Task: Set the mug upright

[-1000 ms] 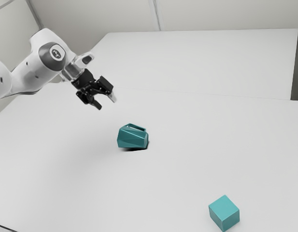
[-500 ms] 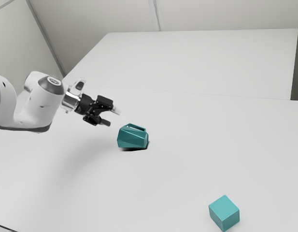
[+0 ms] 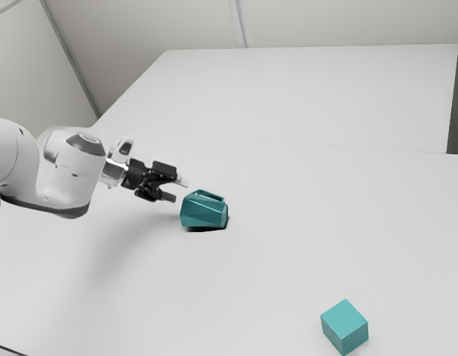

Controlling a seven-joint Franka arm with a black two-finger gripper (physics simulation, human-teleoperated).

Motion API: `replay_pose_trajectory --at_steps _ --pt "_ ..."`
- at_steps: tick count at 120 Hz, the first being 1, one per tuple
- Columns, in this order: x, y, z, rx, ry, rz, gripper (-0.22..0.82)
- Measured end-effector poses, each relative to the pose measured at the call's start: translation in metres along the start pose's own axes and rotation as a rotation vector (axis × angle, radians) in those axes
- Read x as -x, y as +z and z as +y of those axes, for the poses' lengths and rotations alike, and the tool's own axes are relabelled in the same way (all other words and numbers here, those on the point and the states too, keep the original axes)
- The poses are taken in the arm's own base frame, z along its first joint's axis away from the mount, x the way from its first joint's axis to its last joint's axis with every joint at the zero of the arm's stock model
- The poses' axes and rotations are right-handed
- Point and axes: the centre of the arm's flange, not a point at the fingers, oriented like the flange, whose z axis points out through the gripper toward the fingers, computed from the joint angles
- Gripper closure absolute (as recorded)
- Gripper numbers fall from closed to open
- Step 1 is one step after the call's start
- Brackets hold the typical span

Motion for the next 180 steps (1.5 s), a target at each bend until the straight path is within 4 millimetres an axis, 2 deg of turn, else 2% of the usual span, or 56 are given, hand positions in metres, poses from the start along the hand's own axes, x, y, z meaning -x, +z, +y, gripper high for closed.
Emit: replay_pose_trajectory --at_steps 29,57,99,161,169,180 --pt "0.017 0.006 -0.005 0.012 0.007 -0.024 0.02" --pt "0.019 0.011 -0.008 0.035 0.012 -0.025 0.02" --pt "0.021 0.02 -0.005 0.184 0.023 0.029 0.03" --pt "0.03 0.046 -0.006 0.23 0.098 -0.006 0.03" --pt "0.031 0.047 -0.006 0.233 0.102 -0.004 0.06" --pt "0.031 0.048 -0.006 0.237 0.109 0.002 0.2"
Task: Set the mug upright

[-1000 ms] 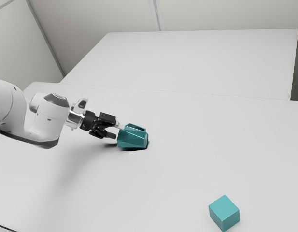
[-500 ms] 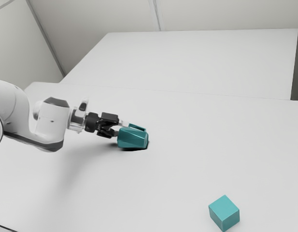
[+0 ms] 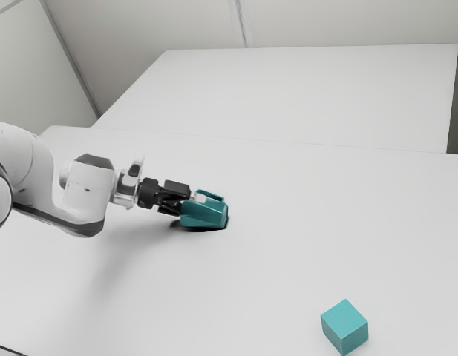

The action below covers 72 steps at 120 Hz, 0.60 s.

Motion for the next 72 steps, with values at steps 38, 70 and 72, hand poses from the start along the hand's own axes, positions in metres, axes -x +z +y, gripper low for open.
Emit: replay_pose_trajectory --at_steps 38,70,72 --pt "-0.004 -0.001 0.007 0.004 0.036 0.01 0.65" --pt "-0.015 -0.009 0.037 0.01 0.103 0.025 0.76" --pt "-0.015 -0.01 0.04 0.01 0.109 0.025 0.76"
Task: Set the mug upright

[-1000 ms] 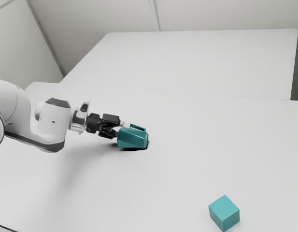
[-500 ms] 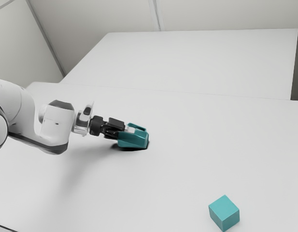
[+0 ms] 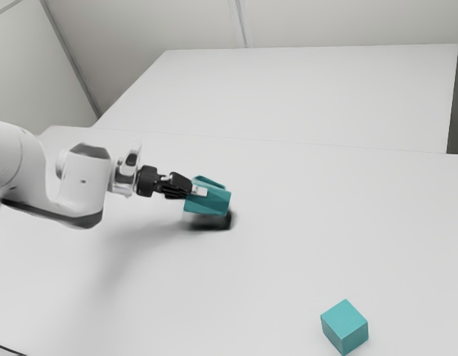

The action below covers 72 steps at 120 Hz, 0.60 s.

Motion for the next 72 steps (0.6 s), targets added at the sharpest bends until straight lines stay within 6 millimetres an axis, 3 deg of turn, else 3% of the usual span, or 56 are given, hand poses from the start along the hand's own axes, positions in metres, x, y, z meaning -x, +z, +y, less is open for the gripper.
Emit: replay_pose_trajectory --at_steps 19,43,72 --pt "-0.016 -0.007 0.024 -0.03 0.083 -0.048 0.78" --pt "-0.037 -0.022 0.052 -0.164 0.215 -0.241 0.79" --pt "-0.042 -0.025 0.083 -0.405 0.312 -0.51 0.79"
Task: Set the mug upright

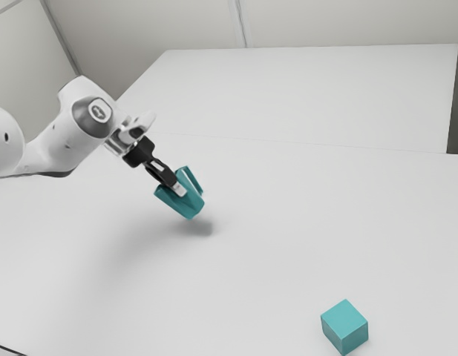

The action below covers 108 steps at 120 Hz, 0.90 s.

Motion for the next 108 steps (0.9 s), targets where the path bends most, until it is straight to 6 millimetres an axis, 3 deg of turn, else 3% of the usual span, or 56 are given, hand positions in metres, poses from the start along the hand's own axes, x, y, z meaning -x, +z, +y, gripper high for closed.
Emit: replay_pose_trajectory --at_steps 38,67,108 --pt "0.002 -0.011 0.048 -0.197 -0.029 -0.16 0.79" --pt "0.013 0.001 0.071 -0.319 -0.087 -0.213 0.79" --pt "0.024 0.03 0.071 -0.468 -0.168 -0.161 0.79"
